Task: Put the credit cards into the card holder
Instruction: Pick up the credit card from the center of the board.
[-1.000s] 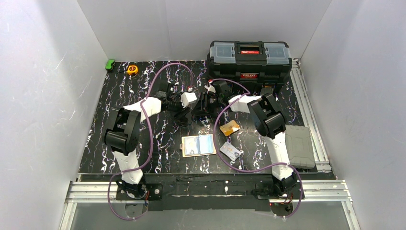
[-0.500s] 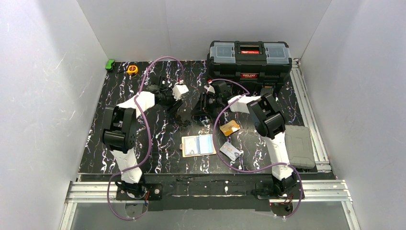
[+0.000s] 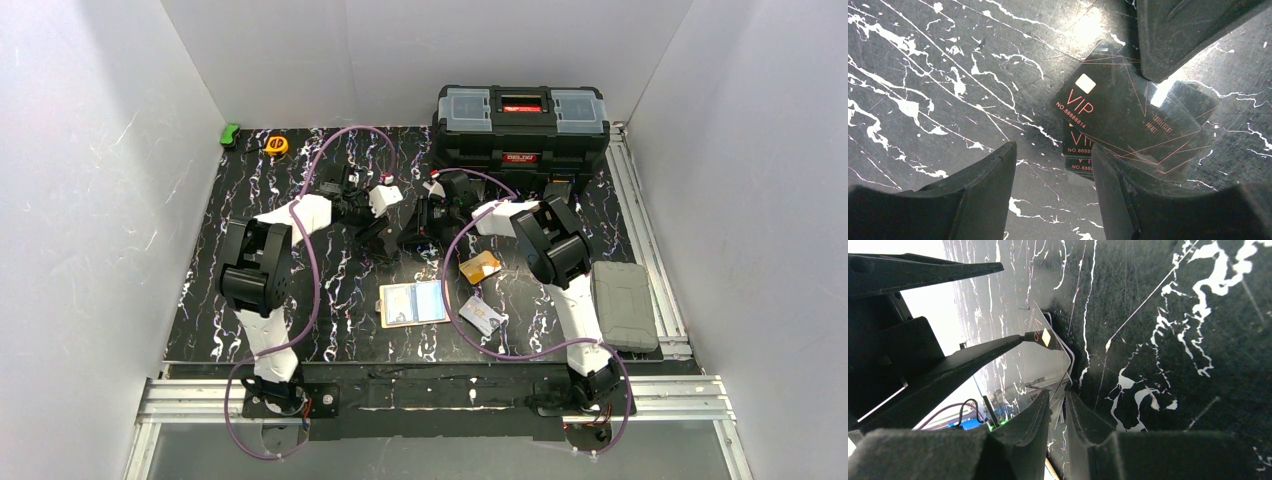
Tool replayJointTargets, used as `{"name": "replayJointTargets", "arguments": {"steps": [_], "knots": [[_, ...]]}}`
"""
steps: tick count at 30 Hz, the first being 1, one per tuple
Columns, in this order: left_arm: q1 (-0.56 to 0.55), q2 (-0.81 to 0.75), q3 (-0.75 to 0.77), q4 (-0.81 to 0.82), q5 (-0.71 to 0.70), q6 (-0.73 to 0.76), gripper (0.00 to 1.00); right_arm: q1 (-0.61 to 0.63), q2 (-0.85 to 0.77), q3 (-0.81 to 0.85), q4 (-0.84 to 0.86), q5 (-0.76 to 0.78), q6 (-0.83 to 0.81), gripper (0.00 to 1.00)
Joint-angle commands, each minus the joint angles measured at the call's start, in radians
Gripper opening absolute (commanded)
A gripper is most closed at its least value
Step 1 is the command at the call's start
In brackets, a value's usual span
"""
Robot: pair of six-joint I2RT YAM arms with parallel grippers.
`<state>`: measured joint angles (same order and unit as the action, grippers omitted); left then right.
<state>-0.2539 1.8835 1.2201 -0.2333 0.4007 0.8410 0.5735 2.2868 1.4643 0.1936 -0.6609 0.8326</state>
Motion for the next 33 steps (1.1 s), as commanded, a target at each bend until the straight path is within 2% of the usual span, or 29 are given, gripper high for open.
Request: {"name": "replayJointTargets", "arguments": {"steps": [1, 5, 11, 20, 33], "knots": [[-0.011, 0.003, -0.001, 0.001, 0.012, 0.012, 0.56, 0.002, 0.029, 0.044, -0.009, 0.015, -0.007, 0.26], [-0.024, 0.010, 0.004, 0.004, 0.015, 0.010, 0.56, 0.005, 0.030, 0.040, -0.019, 0.016, -0.013, 0.26], [-0.039, 0.019, 0.001, 0.009, 0.019, 0.009, 0.55, 0.005, 0.009, 0.007, 0.022, -0.002, 0.001, 0.37], [-0.062, 0.026, -0.003, 0.010, 0.026, 0.002, 0.55, 0.002, 0.004, -0.044, 0.079, -0.021, 0.045, 0.42], [-0.097, 0.037, 0.005, 0.015, 0.027, -0.008, 0.55, -0.021, 0.013, -0.155, 0.323, -0.082, 0.199, 0.44]]}}
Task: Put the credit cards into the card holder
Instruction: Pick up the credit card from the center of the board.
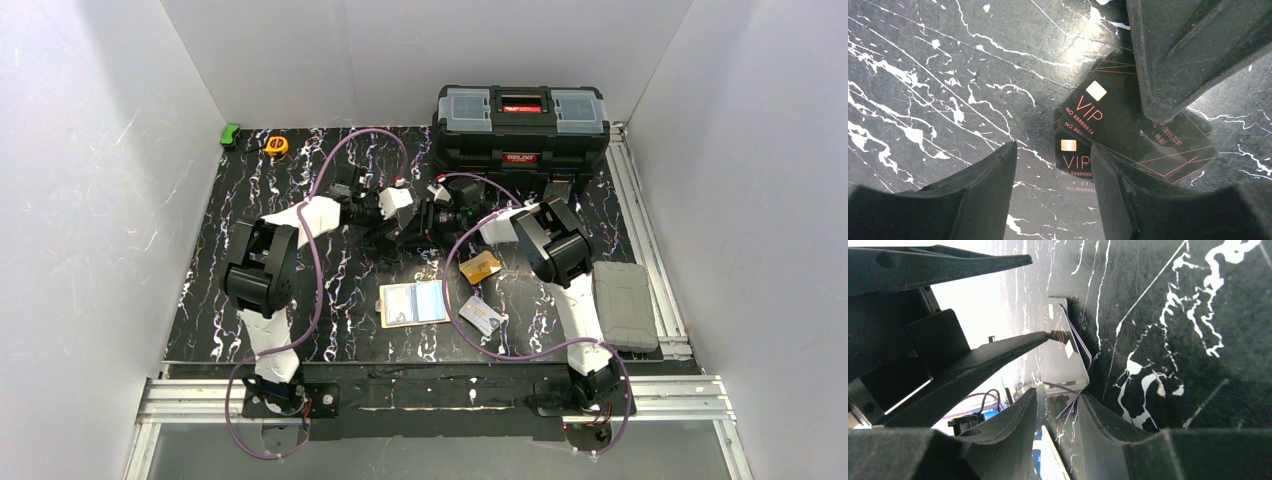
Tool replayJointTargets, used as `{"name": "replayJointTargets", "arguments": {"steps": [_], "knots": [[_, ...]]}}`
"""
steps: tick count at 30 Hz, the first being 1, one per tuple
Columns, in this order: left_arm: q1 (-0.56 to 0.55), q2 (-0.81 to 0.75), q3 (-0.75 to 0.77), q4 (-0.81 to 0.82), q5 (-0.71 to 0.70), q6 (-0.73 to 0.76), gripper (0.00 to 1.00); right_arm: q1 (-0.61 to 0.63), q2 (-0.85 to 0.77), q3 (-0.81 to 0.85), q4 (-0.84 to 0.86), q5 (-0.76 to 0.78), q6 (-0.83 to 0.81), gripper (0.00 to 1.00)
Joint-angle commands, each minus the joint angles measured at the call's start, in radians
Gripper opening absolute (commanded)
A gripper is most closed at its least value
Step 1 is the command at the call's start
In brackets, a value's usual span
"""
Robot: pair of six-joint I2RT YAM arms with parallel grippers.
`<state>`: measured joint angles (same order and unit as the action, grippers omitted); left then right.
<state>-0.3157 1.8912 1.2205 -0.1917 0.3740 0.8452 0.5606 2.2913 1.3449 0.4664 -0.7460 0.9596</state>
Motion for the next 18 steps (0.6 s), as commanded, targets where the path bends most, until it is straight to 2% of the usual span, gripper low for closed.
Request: {"name": "replayJointTargets", "arguments": {"steps": [1, 11, 18], "knots": [[-0.036, 0.031, 0.004, -0.027, 0.054, -0.013, 0.55, -0.009, 0.010, -0.041, 0.067, -0.001, 0.081, 0.43], [-0.063, 0.036, 0.016, -0.032, 0.062, -0.032, 0.55, -0.017, 0.004, -0.066, 0.112, -0.009, 0.104, 0.39], [-0.070, 0.028, 0.022, -0.055, 0.075, -0.029, 0.55, -0.019, -0.005, -0.063, 0.059, 0.015, 0.063, 0.38]]}}
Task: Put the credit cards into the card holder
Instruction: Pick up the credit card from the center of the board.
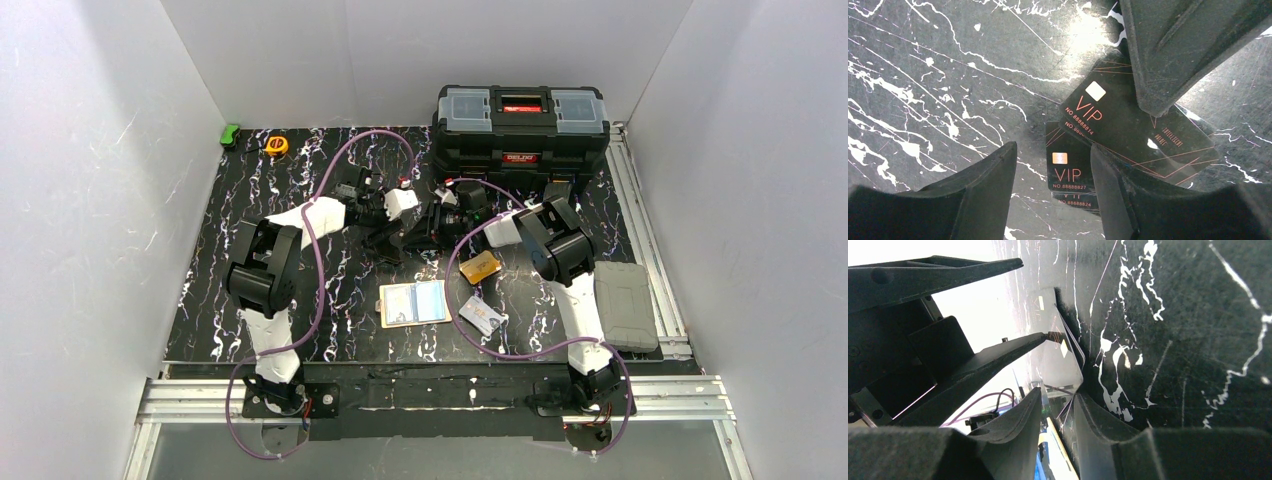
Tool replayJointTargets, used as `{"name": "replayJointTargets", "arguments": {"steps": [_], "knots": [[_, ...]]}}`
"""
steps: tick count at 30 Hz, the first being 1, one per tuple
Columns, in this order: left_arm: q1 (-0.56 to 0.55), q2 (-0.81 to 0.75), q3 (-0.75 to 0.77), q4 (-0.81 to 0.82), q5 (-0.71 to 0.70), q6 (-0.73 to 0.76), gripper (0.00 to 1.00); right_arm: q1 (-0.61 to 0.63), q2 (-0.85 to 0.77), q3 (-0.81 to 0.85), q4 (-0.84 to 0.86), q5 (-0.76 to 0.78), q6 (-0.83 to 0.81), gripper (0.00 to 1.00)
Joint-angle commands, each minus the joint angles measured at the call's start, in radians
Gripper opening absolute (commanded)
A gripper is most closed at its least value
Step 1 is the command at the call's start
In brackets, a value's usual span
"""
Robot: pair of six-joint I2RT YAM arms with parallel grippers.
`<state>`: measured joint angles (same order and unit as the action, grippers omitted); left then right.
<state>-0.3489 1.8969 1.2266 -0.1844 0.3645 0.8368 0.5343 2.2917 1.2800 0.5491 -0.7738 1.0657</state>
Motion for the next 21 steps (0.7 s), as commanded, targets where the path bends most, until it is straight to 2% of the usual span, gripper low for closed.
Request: {"name": "replayJointTargets", "arguments": {"steps": [1, 7, 11, 12, 21], "knots": [[-0.036, 0.021, 0.019, -0.067, 0.087, -0.019, 0.55, 0.007, -0.007, 0.009, -0.047, 0.052, -0.057, 0.38], [-0.045, 0.023, 0.024, -0.087, 0.093, -0.002, 0.56, 0.009, -0.010, 0.027, -0.078, 0.058, -0.079, 0.37], [-0.048, 0.023, 0.024, -0.097, 0.093, 0.006, 0.56, 0.009, -0.020, 0.002, -0.010, 0.043, -0.051, 0.27], [-0.047, 0.025, 0.022, -0.099, 0.093, 0.010, 0.56, 0.009, -0.024, -0.001, 0.003, 0.036, -0.047, 0.23], [-0.049, 0.028, 0.011, -0.102, 0.090, 0.026, 0.56, 0.009, -0.032, -0.024, 0.135, -0.013, 0.006, 0.05]]}}
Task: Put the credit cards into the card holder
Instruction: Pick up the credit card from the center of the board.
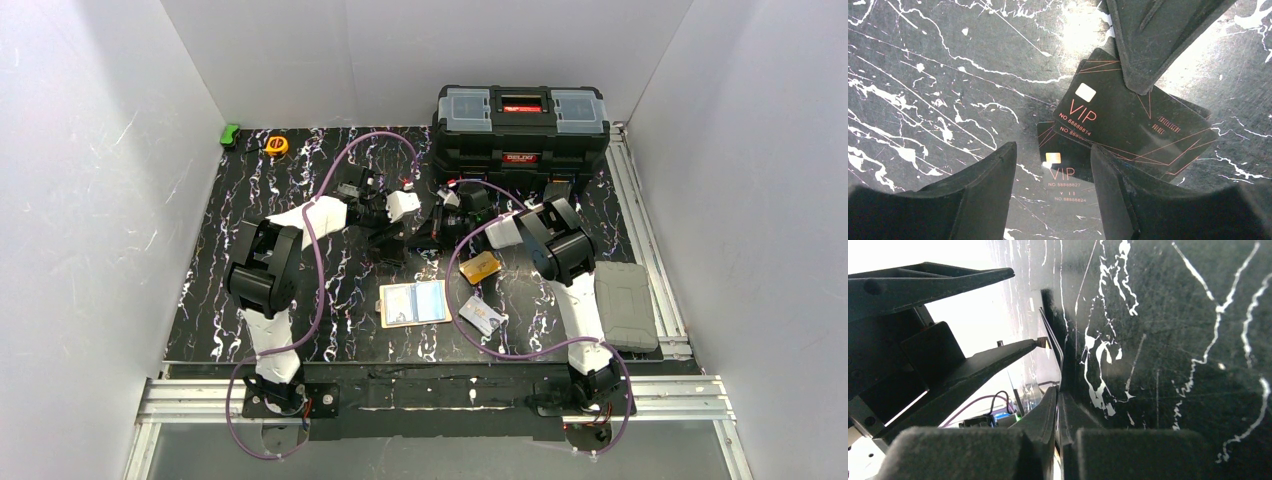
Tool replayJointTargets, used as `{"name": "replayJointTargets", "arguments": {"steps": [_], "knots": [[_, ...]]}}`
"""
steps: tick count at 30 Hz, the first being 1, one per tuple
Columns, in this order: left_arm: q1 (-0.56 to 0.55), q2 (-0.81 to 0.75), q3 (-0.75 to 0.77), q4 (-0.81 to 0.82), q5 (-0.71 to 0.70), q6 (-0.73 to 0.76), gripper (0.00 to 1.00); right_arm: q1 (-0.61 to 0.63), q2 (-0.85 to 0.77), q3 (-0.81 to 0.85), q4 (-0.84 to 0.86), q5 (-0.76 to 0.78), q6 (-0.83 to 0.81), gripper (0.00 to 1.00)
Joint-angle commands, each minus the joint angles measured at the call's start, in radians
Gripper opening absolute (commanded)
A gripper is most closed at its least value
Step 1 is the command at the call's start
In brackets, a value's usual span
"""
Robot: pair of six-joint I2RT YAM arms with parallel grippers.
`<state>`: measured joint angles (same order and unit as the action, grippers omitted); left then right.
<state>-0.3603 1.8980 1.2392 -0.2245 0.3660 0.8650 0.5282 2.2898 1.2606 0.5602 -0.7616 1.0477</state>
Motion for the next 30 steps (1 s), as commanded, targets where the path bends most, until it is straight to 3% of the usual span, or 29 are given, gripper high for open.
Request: {"name": "replayJointTargets", "arguments": {"steps": [1, 8, 15, 22, 30], "knots": [[-0.038, 0.027, 0.000, -0.063, 0.088, -0.003, 0.56, 0.015, -0.028, -0.006, 0.138, -0.030, 0.034, 0.01], [0.012, 0.021, 0.100, -0.143, 0.088, -0.092, 0.61, 0.006, -0.068, -0.046, 0.183, -0.051, 0.038, 0.01], [0.142, 0.025, 0.272, -0.369, 0.256, -0.155, 0.75, 0.004, -0.107, -0.052, 0.168, -0.064, -0.009, 0.01], [0.172, 0.033, 0.286, -0.503, 0.438, -0.061, 0.86, 0.006, -0.146, -0.024, 0.095, -0.054, -0.093, 0.01], [0.195, 0.138, 0.398, -0.627, 0.506, -0.024, 0.93, 0.021, -0.174, -0.026, 0.062, -0.046, -0.169, 0.01]]}}
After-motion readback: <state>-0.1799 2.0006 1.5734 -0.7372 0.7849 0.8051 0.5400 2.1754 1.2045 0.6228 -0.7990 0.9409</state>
